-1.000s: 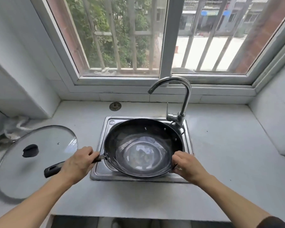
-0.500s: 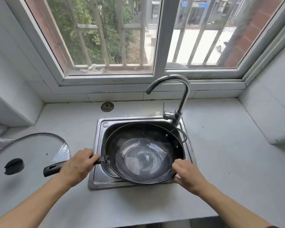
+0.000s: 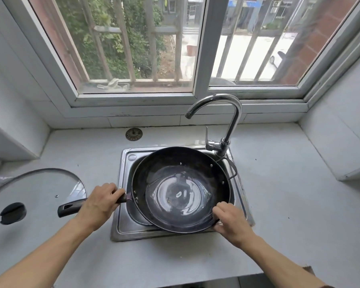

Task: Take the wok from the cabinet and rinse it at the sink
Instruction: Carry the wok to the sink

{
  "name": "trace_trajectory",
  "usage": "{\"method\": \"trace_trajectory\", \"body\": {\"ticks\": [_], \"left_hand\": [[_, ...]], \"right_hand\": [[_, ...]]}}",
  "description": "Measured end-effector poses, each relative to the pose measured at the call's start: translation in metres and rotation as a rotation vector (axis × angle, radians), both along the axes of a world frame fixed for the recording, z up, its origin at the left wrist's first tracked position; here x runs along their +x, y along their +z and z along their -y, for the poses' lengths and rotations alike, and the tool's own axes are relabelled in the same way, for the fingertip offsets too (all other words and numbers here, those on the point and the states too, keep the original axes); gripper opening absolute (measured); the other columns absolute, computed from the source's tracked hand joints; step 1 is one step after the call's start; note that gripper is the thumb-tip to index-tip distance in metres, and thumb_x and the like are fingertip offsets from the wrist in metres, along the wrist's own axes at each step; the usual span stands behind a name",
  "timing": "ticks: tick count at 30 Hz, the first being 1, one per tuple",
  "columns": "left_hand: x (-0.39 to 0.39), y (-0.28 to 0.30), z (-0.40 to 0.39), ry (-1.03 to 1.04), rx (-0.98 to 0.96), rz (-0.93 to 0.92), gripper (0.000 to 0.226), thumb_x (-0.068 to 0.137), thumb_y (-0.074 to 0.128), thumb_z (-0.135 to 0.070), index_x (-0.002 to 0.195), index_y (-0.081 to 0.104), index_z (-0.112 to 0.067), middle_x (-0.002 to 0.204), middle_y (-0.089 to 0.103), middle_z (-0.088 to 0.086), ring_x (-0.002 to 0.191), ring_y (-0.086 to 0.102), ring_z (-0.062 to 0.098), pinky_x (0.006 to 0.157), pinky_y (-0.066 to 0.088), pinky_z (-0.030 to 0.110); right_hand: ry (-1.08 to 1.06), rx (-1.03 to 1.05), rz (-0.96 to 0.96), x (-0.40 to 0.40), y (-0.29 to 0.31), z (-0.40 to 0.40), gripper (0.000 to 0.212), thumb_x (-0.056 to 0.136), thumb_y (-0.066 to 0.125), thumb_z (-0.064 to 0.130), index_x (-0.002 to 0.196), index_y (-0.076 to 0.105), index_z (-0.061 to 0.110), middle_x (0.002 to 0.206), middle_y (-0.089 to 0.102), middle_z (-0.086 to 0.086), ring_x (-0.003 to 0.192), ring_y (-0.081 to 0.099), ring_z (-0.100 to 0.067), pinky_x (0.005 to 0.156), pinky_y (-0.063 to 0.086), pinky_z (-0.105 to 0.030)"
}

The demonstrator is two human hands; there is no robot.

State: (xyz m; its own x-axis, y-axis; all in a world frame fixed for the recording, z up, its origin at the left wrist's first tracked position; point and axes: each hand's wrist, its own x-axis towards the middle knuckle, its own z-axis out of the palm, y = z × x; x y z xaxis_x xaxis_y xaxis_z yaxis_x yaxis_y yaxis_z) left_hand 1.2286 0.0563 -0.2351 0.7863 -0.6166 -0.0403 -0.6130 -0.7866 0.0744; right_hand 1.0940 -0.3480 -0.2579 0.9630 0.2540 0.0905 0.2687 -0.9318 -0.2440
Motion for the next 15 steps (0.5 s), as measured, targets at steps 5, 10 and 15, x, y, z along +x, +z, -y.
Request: {"method": "trace_trajectory", "body": {"ticks": [5,10,15], "left_hand": [[0.002,0.003,0.004,0.094,0.099,-0.044,0.057,0.047,0.093,-0.03,0.096,0.065,-0.021,0.083,0.058,0.001,0.071,0.057,0.027,0.055,0.045,0.037],[0.004,0.016,0.023,0.138,0.11,-0.086,0.053,0.073,0.077,-0.042,0.12,0.061,-0.025,0.114,0.06,0.0,0.105,0.055,0.025,0.083,0.046,0.039],[0.003,0.015,0.038,0.232,0.189,-0.128,0.045,0.089,0.057,-0.042,0.131,0.047,-0.031,0.129,0.05,-0.005,0.12,0.044,0.019,0.096,0.039,0.032]], "right_hand": [[0.073,0.091,-0.257,0.011,0.016,0.007,0.048,0.058,0.079,0.053,0.092,0.05,0.034,0.095,0.049,0.016,0.089,0.04,-0.003,0.079,0.037,-0.02],[0.087,0.255,-0.349,0.028,0.044,0.006,0.082,0.06,0.065,0.083,0.128,0.052,0.038,0.132,0.044,0.016,0.127,0.033,-0.001,0.111,0.026,-0.022],[-0.056,0.176,-0.2,0.051,0.06,0.019,0.074,0.074,0.058,0.076,0.131,0.053,0.029,0.13,0.05,0.007,0.123,0.044,-0.012,0.108,0.036,-0.032]]}}
